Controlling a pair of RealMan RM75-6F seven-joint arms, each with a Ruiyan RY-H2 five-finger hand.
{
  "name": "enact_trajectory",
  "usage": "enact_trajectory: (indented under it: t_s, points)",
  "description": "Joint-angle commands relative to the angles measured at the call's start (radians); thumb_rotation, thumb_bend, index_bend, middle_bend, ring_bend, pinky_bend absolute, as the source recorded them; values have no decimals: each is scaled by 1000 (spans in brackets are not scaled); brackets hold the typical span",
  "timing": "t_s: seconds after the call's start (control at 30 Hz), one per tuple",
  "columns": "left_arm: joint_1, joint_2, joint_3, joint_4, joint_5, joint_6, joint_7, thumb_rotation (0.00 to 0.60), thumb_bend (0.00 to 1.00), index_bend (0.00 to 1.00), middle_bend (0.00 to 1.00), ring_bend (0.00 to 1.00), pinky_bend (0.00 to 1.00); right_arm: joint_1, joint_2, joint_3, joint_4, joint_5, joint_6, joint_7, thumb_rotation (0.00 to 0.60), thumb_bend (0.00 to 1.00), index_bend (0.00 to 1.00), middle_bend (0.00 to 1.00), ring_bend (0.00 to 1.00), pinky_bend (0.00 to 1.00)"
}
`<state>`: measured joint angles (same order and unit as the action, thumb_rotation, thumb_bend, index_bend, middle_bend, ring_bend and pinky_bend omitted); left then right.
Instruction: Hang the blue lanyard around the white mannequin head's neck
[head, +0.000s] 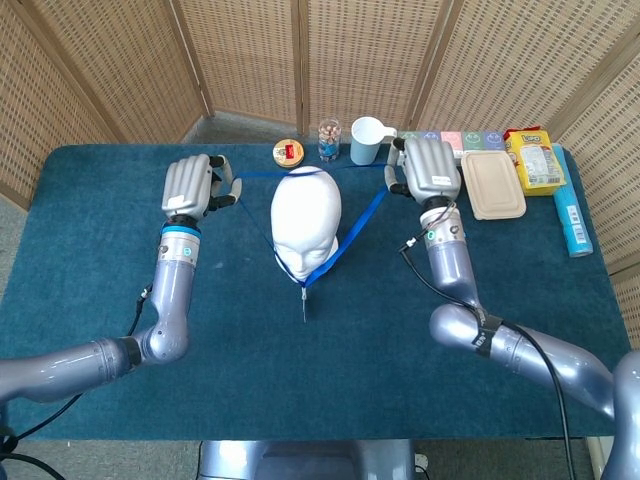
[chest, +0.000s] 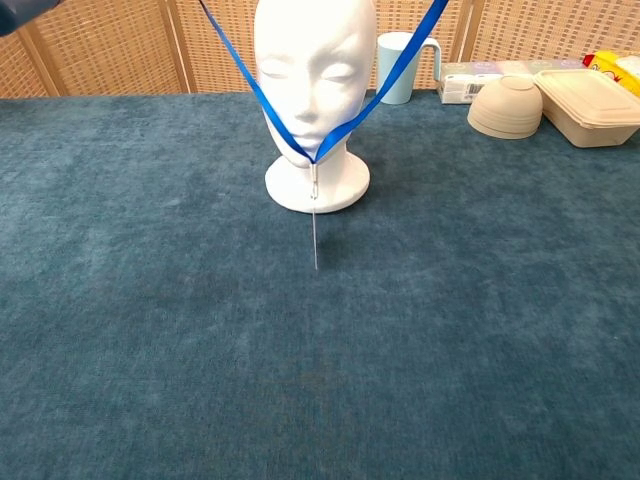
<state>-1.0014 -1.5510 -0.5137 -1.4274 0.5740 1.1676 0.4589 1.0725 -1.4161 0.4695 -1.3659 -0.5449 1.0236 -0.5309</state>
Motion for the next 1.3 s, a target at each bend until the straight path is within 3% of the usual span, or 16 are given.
enact_trajectory:
  t_s: [0.03, 0.83, 1.07, 1.17, 1.3]
  points:
    - [-1, -7, 2, 11, 1, -3, -5, 452, 440, 649, 1000, 1000, 1000, 10, -11, -4, 22, 6, -11, -3, 541, 557, 696, 1000, 1000, 1000]
    - [-13, -61, 28, 101, 23, -13, 3, 453, 421, 649, 1000, 1000, 1000, 55, -54, -25, 163, 18, -92, -11, 541, 557, 684, 1000, 1000, 1000]
    - [-14, -66, 36, 106, 20, -13, 33, 450, 321, 640, 1000, 1000, 1000, 62, -43, -32, 179, 22, -130, -12, 532, 561, 607, 1000, 1000, 1000]
    - [-15, -65, 43, 101, 20, -9, 54, 447, 270, 582, 1000, 1000, 1000, 65, -42, -38, 186, 29, -143, -15, 443, 562, 571, 1000, 1000, 1000]
    - [-13, -65, 46, 96, 30, 2, 61, 450, 232, 509, 921, 946, 1000, 67, -39, -44, 189, 37, -152, -20, 258, 561, 520, 1000, 1000, 1000]
